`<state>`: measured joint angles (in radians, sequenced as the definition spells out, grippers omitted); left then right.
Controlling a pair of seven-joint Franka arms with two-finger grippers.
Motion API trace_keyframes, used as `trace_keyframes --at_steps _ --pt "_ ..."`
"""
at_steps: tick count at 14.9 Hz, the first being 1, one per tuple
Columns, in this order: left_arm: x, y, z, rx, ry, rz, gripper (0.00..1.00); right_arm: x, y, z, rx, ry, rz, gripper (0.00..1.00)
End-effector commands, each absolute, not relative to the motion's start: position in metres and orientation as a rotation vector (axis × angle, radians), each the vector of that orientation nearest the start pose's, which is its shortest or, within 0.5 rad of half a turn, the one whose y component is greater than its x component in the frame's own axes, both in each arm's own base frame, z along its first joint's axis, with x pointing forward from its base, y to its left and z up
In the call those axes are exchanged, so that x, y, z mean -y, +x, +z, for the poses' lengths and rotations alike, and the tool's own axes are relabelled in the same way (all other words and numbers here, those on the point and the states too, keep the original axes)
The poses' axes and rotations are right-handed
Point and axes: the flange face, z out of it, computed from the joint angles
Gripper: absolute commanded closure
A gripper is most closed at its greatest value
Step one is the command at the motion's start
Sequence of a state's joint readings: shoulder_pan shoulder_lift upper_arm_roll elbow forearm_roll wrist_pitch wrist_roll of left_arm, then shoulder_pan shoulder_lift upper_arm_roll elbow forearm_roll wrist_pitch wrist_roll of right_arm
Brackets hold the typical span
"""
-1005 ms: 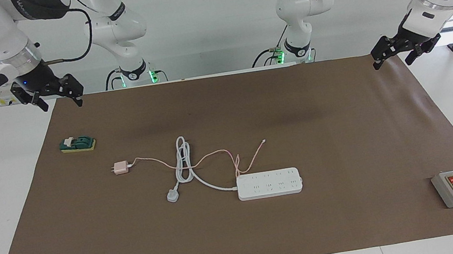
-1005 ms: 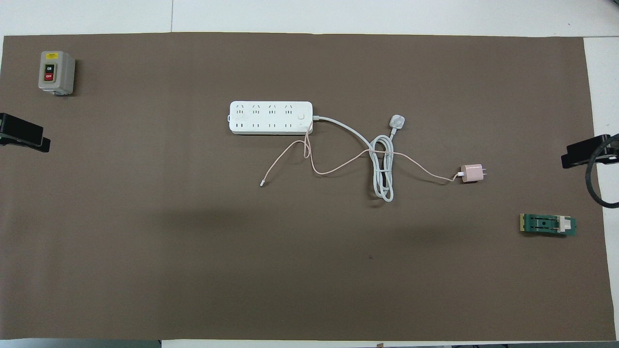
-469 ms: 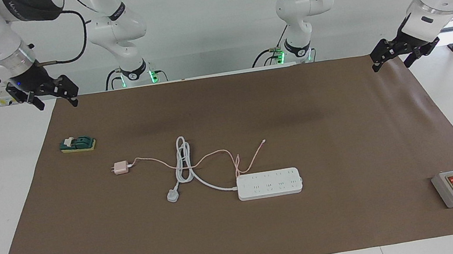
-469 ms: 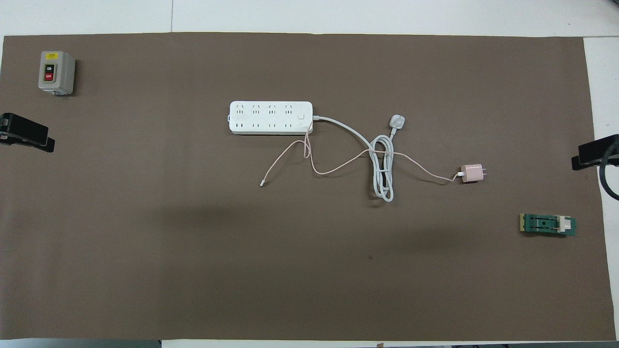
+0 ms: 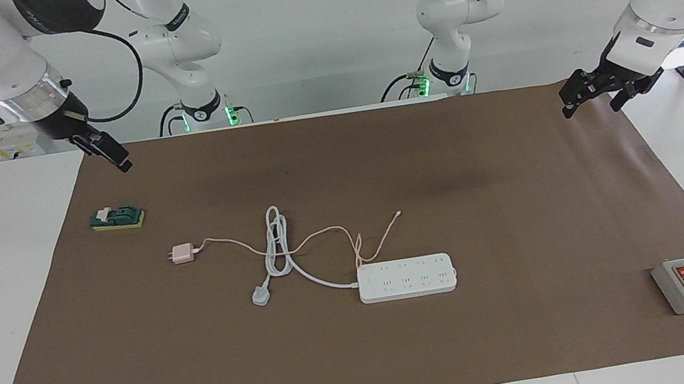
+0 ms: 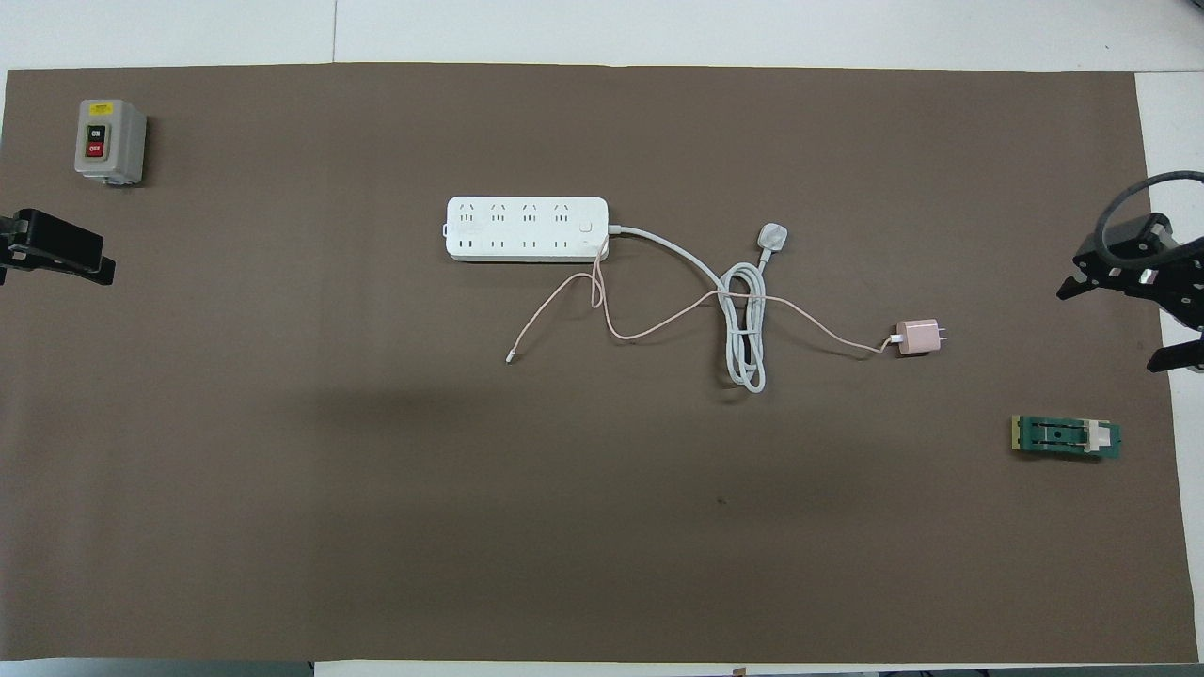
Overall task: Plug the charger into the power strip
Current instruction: 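Move the left gripper toward the power strip while the right gripper approaches the charger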
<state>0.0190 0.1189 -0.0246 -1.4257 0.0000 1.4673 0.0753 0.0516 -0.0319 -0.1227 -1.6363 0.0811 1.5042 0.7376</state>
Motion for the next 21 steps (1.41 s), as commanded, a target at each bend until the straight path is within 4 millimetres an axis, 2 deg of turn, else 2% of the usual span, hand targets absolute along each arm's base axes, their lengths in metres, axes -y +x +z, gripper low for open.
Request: trace_keyframes --at_steps 1,4,6,9,10,13,14,16,18,19,21 --pt "-0.009 0.579 0.623 -0.107 -3.147 0.098 0.00 0.024 0.532 0.589 -1.498 -2.633 0.222 0.00" --pt "-0.012 0.577 0.628 -0.092 -3.178 0.102 0.00 0.021 0.544 0.559 -1.779 -2.327 0.408 0.00" --pt "-0.003 0.579 0.625 -0.128 -3.214 0.112 0.00 0.021 0.553 0.539 -1.840 -2.285 0.451 0.00" --pt "0.021 0.592 0.611 -0.184 -3.224 0.126 0.00 0.044 0.567 0.489 -1.978 -2.080 0.536 0.00" --pt "0.034 0.592 0.614 -0.219 -3.265 0.117 0.00 0.047 0.567 0.479 -1.996 -2.048 0.534 0.00" --pt "0.044 0.596 0.610 -0.229 -3.451 0.135 0.00 0.069 0.566 0.460 -2.042 -1.958 0.573 0.00" --pt "0.051 0.599 0.603 -0.224 -3.477 0.160 0.00 0.076 0.564 0.447 -2.058 -1.931 0.587 0.00" --pt "0.060 0.605 0.595 -0.203 -3.592 0.200 0.00 0.086 0.557 0.426 -2.040 -1.919 0.605 0.00" --pt "0.073 0.614 0.581 -0.167 -3.694 0.262 0.00 0.093 0.550 0.407 -1.869 -1.996 0.614 0.00" --pt "0.077 0.619 0.577 -0.151 -3.769 0.281 0.00 0.095 0.550 0.398 -1.847 -1.997 0.621 0.00" --pt "0.085 0.629 0.568 -0.108 -3.967 0.350 0.00 0.126 0.550 0.360 -1.776 -1.991 0.675 0.00"
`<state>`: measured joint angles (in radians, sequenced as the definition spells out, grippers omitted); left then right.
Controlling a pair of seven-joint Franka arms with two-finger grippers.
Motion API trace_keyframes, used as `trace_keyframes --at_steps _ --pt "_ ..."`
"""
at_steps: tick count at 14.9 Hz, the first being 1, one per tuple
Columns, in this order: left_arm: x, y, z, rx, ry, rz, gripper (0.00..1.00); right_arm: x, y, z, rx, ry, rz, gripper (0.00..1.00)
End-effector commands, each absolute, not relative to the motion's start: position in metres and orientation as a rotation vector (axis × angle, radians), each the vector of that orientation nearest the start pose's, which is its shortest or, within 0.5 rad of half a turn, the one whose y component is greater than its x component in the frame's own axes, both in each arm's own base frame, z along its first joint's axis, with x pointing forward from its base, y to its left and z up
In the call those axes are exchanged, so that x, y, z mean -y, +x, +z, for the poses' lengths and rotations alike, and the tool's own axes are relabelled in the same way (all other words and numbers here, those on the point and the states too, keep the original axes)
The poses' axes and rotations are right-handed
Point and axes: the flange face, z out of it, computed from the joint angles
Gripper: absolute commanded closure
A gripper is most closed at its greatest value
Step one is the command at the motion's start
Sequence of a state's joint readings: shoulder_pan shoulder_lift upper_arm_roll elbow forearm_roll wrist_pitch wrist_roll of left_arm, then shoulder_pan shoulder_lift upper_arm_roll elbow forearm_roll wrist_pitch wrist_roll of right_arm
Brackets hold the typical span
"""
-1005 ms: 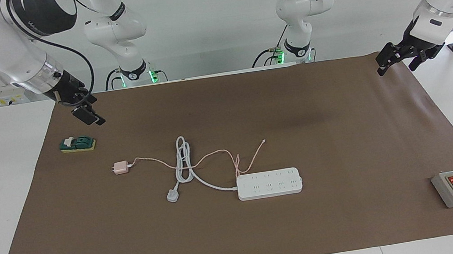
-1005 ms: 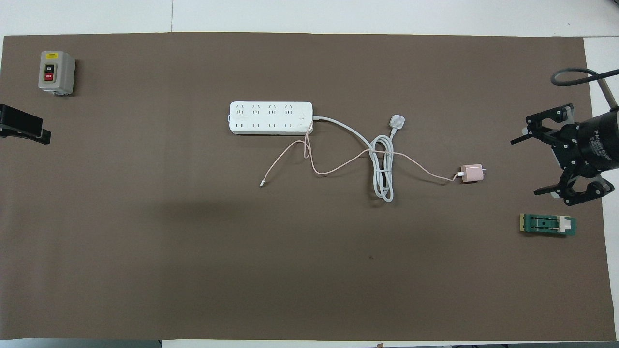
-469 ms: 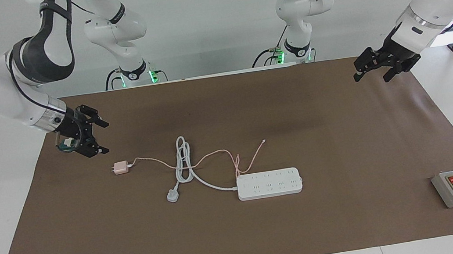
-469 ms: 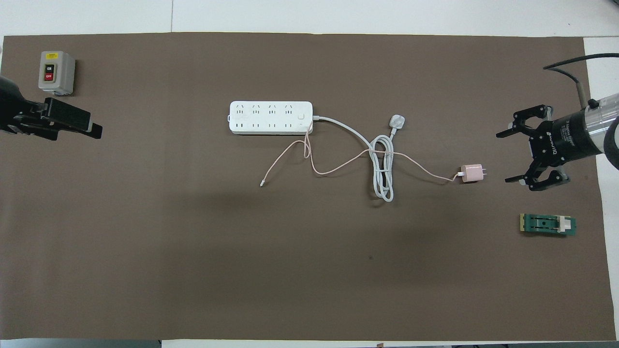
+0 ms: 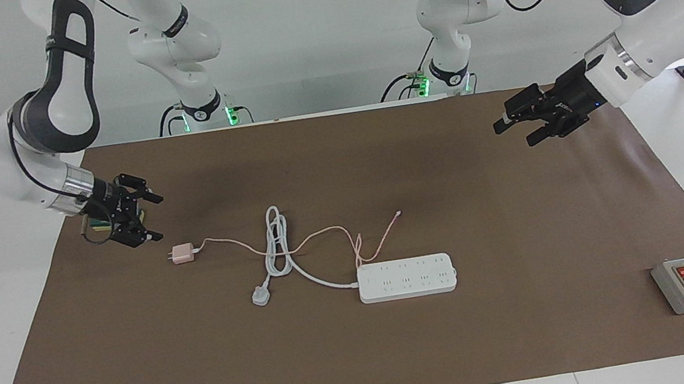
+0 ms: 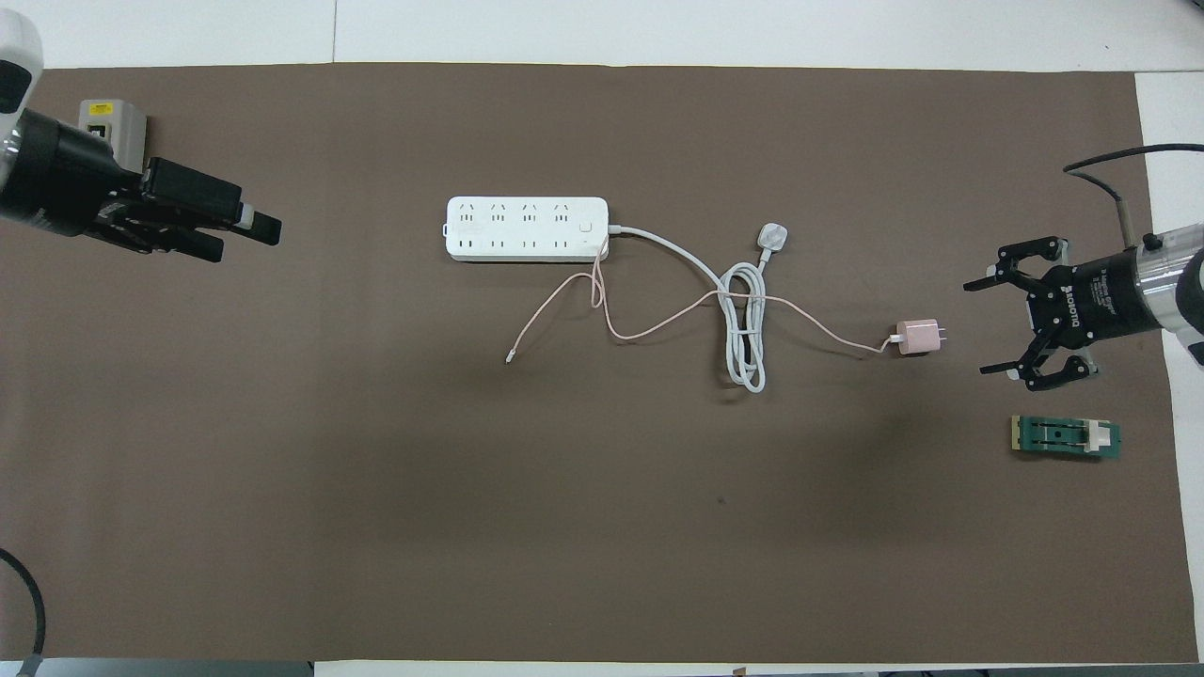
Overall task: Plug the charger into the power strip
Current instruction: 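Move the left gripper toward the power strip while the right gripper approaches the charger, then grasp the power strip end with the left gripper while the right gripper descends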
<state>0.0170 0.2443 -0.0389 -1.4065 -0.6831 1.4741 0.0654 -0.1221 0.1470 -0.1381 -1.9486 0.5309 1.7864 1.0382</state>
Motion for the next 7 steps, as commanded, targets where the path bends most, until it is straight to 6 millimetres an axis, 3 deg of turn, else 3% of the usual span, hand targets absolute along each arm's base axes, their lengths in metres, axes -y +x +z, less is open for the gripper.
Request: trace_keyframes --at_steps 1,3,5,7 --pt "0.081 0.634 0.565 0.035 2.218 -0.201 0.00 0.134 0.550 0.344 -1.709 -1.979 0.700 0.00" --pt "0.088 0.646 0.554 0.012 2.070 -0.206 0.00 0.135 0.555 0.331 -1.718 -1.966 0.682 0.00" --pt "0.098 0.656 0.522 0.004 1.934 -0.189 0.00 0.139 0.557 0.314 -1.745 -1.951 0.676 0.00" --pt "0.098 0.657 0.477 0.051 1.871 -0.075 0.00 0.139 0.557 0.306 -1.756 -1.924 0.679 0.00"
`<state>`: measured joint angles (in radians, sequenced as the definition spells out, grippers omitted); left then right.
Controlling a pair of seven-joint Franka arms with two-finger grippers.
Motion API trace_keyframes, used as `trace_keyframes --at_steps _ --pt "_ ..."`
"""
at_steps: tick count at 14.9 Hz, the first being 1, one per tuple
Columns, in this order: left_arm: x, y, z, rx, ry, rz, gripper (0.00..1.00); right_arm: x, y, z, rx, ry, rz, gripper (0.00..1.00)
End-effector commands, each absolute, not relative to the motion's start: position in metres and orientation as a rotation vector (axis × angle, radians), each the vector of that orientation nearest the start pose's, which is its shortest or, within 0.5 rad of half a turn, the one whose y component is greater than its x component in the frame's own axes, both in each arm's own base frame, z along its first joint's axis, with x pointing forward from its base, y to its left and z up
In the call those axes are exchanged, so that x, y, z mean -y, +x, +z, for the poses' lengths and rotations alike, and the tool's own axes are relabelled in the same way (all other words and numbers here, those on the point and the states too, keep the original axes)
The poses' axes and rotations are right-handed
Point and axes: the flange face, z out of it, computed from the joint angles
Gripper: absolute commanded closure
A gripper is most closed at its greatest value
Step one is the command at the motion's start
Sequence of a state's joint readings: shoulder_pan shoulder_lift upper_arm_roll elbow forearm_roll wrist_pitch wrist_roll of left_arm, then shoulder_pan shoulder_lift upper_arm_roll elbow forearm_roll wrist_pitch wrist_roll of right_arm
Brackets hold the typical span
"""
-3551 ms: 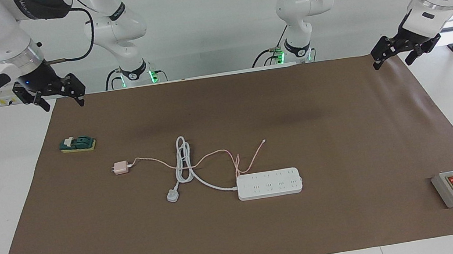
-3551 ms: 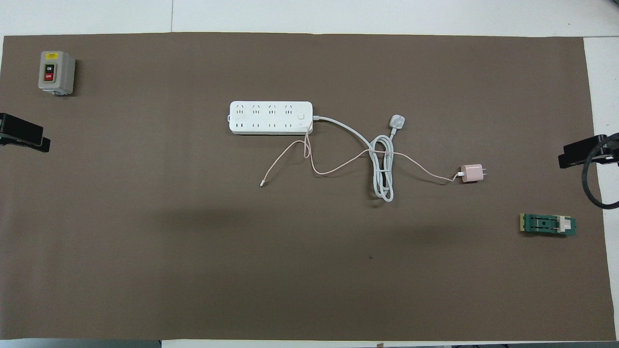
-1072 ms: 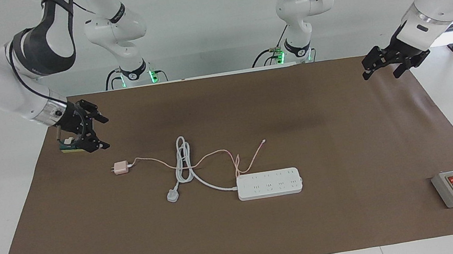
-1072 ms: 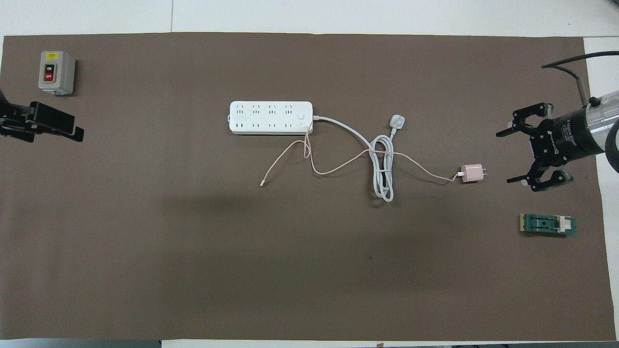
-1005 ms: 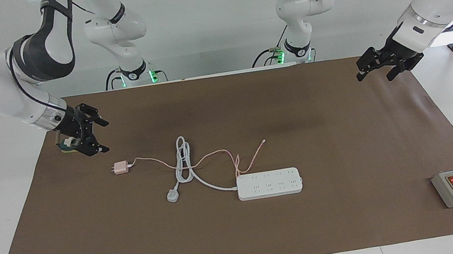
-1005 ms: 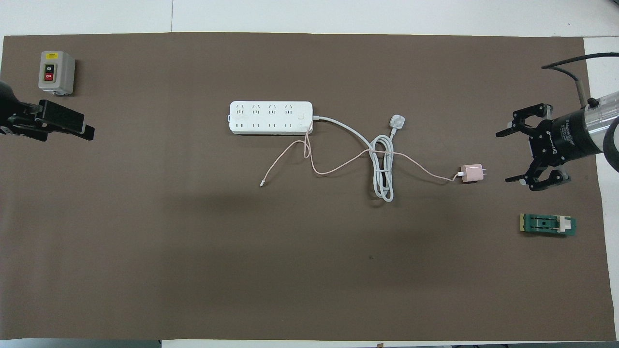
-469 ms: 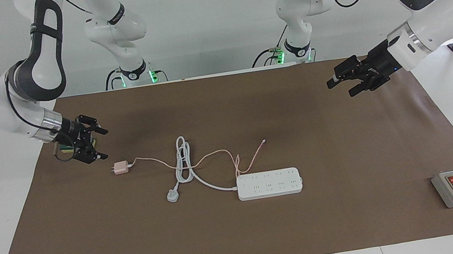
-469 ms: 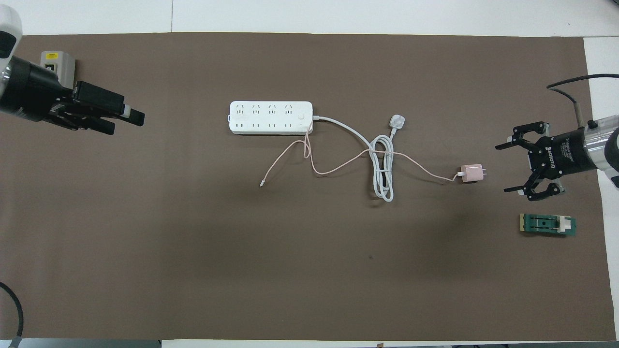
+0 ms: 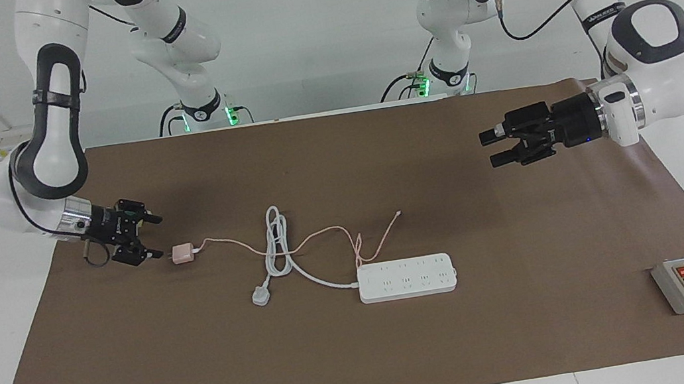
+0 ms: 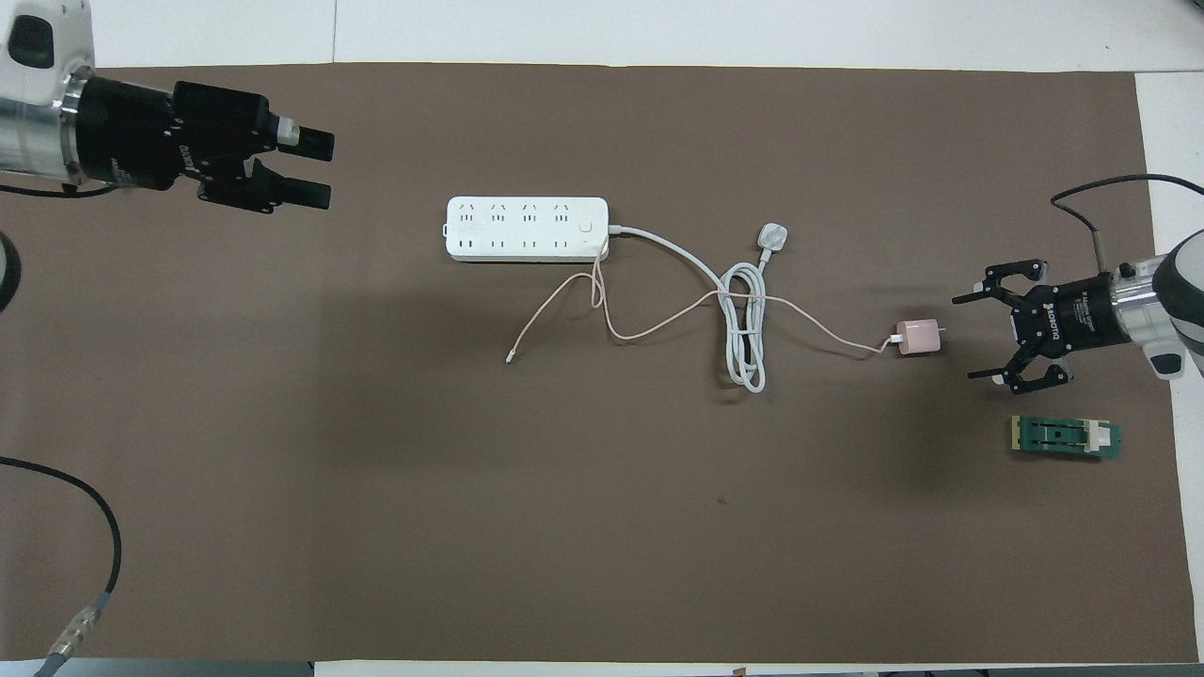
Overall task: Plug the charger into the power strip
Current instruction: 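Grasp the power strip end with the left gripper while the right gripper descends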
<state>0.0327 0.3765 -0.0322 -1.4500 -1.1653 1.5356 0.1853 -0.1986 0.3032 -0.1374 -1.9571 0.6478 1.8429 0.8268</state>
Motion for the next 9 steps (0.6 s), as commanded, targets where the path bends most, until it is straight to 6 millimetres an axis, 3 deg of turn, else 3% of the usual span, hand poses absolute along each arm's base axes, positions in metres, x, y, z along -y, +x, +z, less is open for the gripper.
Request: trace_keyframes --at_steps 1,7,9 --pt "0.098 0.656 0.460 0.049 1.836 -0.051 0.00 0.139 0.555 0.302 -1.769 -1.919 0.671 0.00" --pt "0.105 0.624 0.361 0.061 1.648 0.045 0.00 0.135 0.559 0.281 -1.809 -1.885 0.644 0.00" --pt "0.132 0.604 0.349 0.048 1.600 0.049 0.00 0.128 0.561 0.274 -1.811 -1.886 0.644 0.00"
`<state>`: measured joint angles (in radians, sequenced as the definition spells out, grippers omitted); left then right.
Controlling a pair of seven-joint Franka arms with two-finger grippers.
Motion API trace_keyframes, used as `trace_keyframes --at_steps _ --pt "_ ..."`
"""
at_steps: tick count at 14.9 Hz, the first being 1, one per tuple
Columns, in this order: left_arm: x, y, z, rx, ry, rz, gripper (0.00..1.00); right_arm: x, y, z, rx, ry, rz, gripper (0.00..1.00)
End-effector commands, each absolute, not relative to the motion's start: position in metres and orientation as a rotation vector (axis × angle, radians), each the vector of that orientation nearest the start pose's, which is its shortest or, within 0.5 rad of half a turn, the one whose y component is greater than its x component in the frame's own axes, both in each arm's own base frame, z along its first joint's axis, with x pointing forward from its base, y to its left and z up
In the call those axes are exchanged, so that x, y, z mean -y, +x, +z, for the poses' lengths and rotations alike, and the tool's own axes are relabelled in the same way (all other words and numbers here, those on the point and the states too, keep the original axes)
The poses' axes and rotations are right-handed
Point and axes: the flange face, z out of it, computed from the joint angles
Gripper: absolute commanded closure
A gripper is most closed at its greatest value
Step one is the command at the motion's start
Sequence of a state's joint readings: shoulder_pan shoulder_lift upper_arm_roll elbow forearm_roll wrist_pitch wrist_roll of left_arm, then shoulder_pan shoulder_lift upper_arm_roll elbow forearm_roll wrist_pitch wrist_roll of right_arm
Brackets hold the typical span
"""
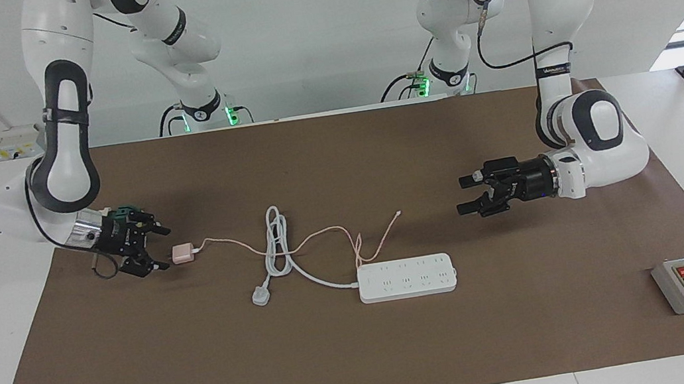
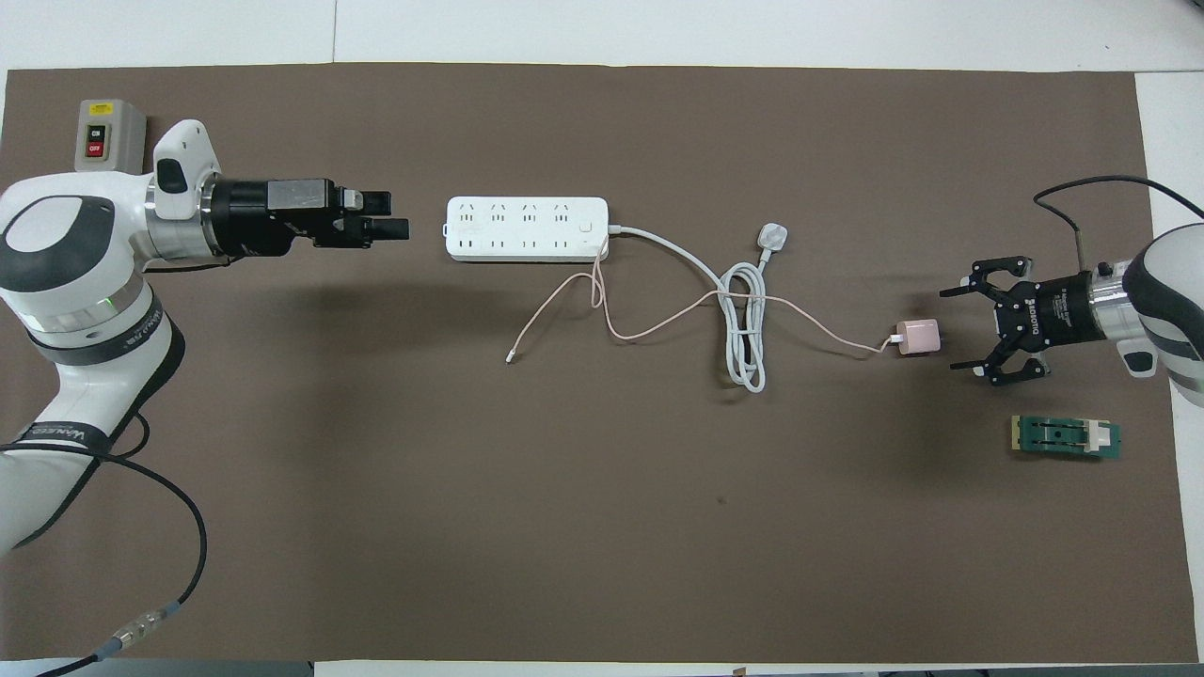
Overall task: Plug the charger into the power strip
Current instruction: 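Grasp the power strip end with the left gripper while the right gripper descends, then grasp the pink charger with the right gripper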
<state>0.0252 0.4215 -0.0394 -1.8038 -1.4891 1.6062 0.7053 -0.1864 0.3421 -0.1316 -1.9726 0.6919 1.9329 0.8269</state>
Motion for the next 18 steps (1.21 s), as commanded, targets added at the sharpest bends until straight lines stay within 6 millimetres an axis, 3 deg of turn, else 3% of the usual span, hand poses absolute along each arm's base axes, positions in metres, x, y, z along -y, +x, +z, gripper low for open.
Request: trace_keyframes --at_steps 1,2,4,8,12,15,16,18 --pt "0.138 0.593 0.339 -0.001 1.569 0.042 0.00 0.127 0.561 0.273 -1.810 -1.882 0.646 0.00" --pt "0.150 0.583 0.333 -0.019 1.556 0.018 0.00 0.126 0.559 0.271 -1.814 -1.881 0.652 0.00" --pt "0.150 0.575 0.330 -0.063 1.592 0.029 0.00 0.124 0.555 0.266 -1.820 -1.883 0.651 0.02" --pt "0.181 0.560 0.321 -0.112 1.606 -0.051 0.00 0.115 0.558 0.266 -1.811 -1.901 0.639 0.18" --pt "0.219 0.552 0.318 -0.126 1.562 -0.074 0.00 0.115 0.556 0.263 -1.812 -1.907 0.630 0.47" --pt "0.239 0.549 0.315 -0.123 1.541 -0.086 0.00 0.115 0.556 0.263 -1.810 -1.908 0.631 0.93" --pt "0.242 0.548 0.315 -0.105 1.543 -0.076 0.00 0.115 0.557 0.265 -1.807 -1.908 0.634 1.00" --pt "0.243 0.548 0.310 -0.078 1.558 -0.038 0.00 0.114 0.562 0.273 -1.797 -1.907 0.644 1.00"
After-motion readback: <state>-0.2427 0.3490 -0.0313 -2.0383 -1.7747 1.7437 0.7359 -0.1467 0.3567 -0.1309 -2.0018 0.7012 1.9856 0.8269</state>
